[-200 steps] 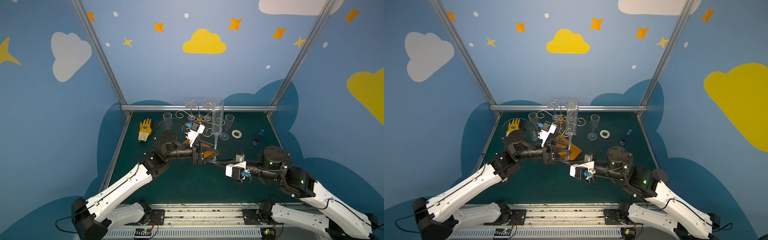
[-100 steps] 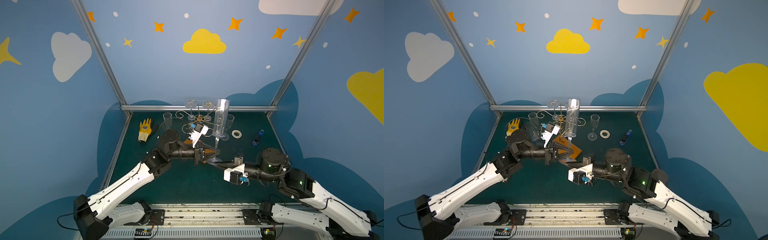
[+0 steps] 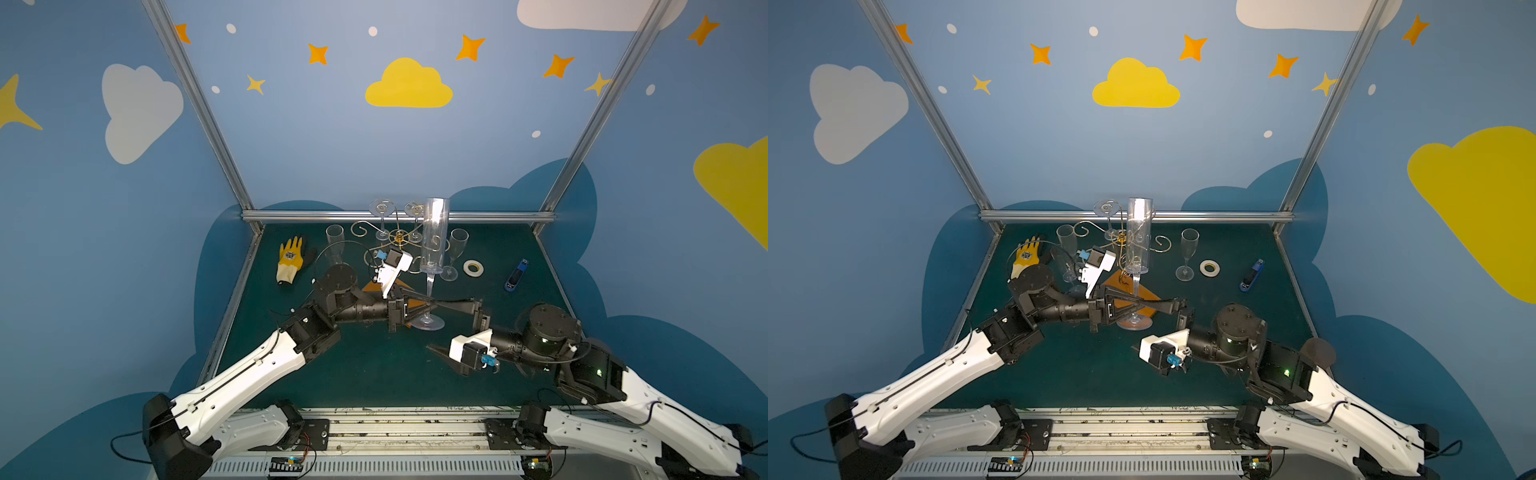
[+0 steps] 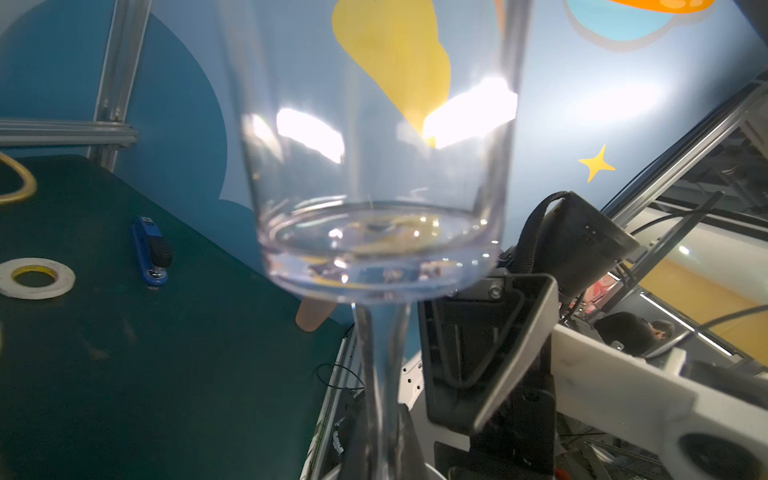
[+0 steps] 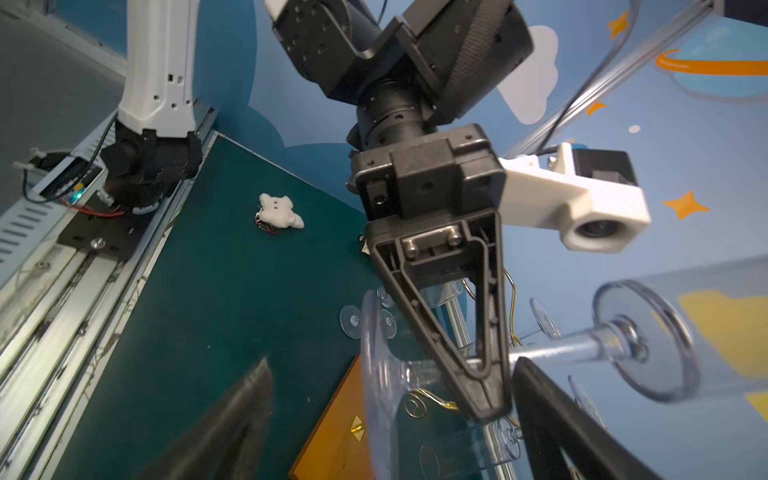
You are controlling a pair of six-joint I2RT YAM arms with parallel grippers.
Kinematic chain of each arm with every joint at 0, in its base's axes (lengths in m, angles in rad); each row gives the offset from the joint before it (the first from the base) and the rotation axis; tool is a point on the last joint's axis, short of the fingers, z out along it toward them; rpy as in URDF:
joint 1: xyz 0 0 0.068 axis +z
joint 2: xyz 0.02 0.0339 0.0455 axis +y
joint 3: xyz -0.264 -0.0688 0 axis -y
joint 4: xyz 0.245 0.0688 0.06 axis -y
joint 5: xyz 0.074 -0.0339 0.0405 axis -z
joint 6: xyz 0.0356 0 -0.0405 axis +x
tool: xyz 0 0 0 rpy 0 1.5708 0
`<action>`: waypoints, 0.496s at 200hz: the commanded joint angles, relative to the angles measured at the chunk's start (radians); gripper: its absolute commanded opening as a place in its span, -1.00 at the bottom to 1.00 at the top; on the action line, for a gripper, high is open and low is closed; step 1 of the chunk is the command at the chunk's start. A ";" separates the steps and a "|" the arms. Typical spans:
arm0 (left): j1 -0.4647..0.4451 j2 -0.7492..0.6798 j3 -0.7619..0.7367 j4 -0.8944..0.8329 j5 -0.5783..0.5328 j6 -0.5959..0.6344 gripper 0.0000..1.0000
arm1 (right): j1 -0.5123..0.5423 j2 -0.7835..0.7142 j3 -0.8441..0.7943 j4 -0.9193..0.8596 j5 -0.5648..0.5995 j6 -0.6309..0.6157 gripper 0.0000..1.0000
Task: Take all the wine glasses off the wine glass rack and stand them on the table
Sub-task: 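Lower the glass upright onto the table with both grippers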
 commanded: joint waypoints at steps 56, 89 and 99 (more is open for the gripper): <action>-0.013 -0.123 -0.030 -0.159 -0.170 0.312 -0.95 | -0.006 0.022 0.249 -0.063 0.404 0.635 0.81; -0.042 -0.149 -0.019 -0.248 -0.223 0.471 -0.95 | -0.018 0.041 0.264 -0.007 0.353 0.753 0.83; -0.055 -0.153 -0.016 -0.269 -0.253 0.502 -0.95 | -0.022 0.059 0.277 0.000 0.318 0.774 0.82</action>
